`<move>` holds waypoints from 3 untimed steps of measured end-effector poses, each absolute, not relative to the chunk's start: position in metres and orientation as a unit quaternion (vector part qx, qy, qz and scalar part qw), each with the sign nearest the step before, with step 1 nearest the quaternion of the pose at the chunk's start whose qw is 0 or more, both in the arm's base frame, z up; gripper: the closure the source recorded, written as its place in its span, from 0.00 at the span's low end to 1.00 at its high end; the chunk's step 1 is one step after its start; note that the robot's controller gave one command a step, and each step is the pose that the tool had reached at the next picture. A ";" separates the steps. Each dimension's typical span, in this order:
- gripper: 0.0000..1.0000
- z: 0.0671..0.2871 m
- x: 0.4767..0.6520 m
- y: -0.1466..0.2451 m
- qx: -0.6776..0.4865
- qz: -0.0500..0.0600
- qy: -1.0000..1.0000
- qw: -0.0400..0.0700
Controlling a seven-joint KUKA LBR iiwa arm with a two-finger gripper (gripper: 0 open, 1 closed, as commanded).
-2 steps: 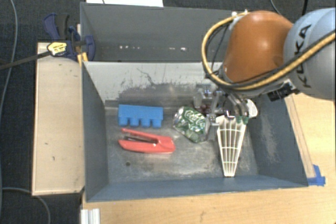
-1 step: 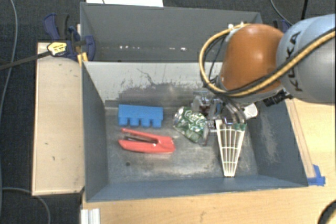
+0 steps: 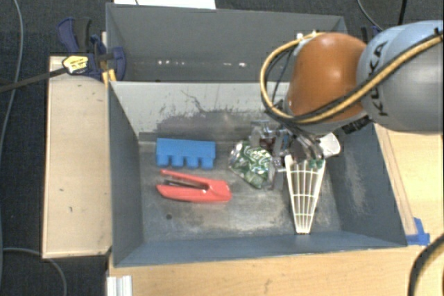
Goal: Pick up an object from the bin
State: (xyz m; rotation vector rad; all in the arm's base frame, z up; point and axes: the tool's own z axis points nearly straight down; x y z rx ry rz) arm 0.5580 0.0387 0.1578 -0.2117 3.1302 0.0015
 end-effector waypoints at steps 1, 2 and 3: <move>0.00 0.112 0.561 0.035 -0.082 0.000 0.997 0.007; 0.00 0.137 0.557 0.037 -0.084 0.001 0.996 -0.002; 0.00 0.166 0.563 0.036 -0.089 0.000 0.996 0.010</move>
Offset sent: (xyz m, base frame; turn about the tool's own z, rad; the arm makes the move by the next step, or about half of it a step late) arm 0.0026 0.0038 0.0914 -0.0324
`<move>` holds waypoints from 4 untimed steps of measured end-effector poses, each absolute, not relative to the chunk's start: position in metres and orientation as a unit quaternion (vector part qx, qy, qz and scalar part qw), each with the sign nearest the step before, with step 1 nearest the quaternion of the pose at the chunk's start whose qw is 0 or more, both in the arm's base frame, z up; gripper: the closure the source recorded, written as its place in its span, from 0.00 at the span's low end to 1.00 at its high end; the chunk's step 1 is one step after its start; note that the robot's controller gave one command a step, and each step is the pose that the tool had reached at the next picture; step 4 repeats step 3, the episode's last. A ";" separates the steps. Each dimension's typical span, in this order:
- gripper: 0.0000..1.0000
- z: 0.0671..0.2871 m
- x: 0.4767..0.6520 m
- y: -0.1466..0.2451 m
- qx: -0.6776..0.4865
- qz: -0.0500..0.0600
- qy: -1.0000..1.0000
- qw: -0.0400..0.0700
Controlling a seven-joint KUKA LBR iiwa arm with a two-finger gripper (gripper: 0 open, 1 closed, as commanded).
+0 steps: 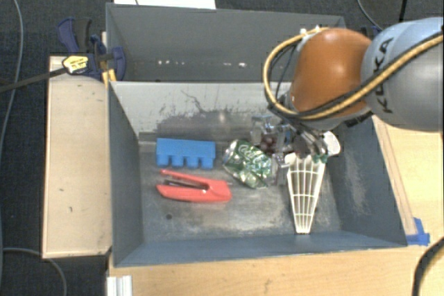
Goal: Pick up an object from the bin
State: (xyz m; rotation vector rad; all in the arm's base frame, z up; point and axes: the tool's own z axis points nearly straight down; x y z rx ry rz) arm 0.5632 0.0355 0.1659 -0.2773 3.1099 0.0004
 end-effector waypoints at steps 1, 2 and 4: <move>0.00 0.148 0.561 0.030 -0.098 0.001 0.995 0.002; 0.00 0.121 0.565 0.038 -0.129 0.000 0.992 0.010; 1.00 0.078 0.566 0.040 -0.191 0.000 0.982 0.007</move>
Offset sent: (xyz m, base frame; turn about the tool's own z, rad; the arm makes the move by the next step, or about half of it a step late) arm 0.0018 0.0079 -0.0611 -0.1041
